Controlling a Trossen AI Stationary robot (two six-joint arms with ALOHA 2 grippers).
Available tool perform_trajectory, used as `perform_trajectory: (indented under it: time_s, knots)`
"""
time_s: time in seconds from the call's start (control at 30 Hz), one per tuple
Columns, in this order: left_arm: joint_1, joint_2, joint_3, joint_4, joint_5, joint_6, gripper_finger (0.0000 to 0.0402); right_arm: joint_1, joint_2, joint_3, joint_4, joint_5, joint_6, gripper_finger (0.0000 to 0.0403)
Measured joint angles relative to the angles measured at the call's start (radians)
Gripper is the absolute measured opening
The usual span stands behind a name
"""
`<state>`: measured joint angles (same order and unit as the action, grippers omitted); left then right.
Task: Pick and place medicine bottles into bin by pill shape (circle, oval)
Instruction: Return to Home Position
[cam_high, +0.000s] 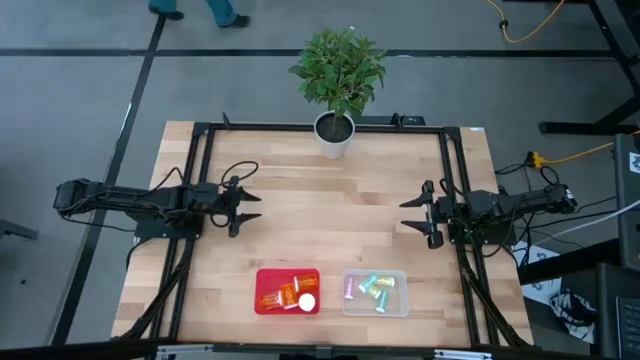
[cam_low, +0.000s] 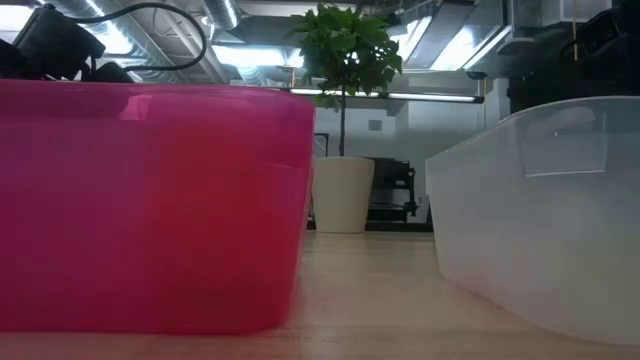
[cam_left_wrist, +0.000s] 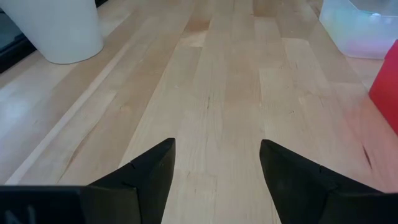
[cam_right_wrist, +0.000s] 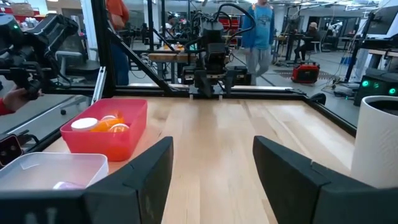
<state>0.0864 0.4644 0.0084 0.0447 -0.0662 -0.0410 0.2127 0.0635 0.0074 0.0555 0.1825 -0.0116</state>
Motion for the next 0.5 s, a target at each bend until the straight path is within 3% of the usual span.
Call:
perform_trajectory:
  time_s: [0.27,0.5]
  knots:
    - [0.000,0.000,0.000,0.031,0.056,-0.120,0.0228,0.000,0.000,0.000,0.000,0.000,0.002,0.0225]
    - [0.000,-0.003,0.000,0.149,0.096,-0.063,0.0228,0.000,0.000,0.000,0.000,0.000,0.002,0.0225]
